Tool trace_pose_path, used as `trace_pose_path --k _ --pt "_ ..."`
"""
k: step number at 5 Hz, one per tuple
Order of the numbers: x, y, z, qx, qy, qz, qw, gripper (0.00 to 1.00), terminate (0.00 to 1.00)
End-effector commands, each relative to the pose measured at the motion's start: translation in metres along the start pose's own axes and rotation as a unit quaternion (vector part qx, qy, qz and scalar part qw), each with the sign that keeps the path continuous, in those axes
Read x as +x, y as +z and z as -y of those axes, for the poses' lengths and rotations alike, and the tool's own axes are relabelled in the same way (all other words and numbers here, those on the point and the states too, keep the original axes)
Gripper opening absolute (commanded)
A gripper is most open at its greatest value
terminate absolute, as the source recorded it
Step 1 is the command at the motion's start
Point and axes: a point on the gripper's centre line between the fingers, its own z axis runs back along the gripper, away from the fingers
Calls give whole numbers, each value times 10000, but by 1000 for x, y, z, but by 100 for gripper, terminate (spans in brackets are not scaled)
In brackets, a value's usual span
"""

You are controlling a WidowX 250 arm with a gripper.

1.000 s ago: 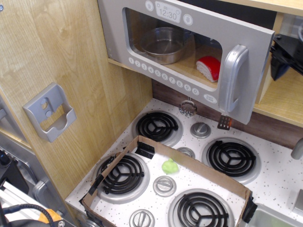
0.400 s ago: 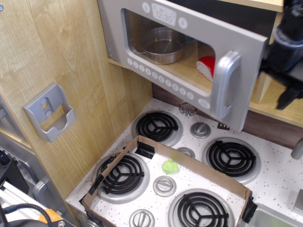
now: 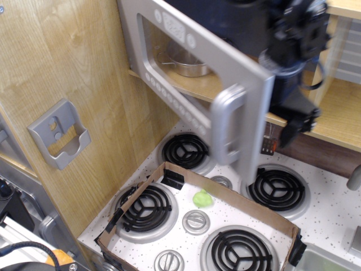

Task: Open microwave

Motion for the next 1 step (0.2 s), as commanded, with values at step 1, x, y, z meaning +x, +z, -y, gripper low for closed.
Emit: trace_pose_path --k 1 --pt "-40 15 -26 32 520 206 9984 100 100"
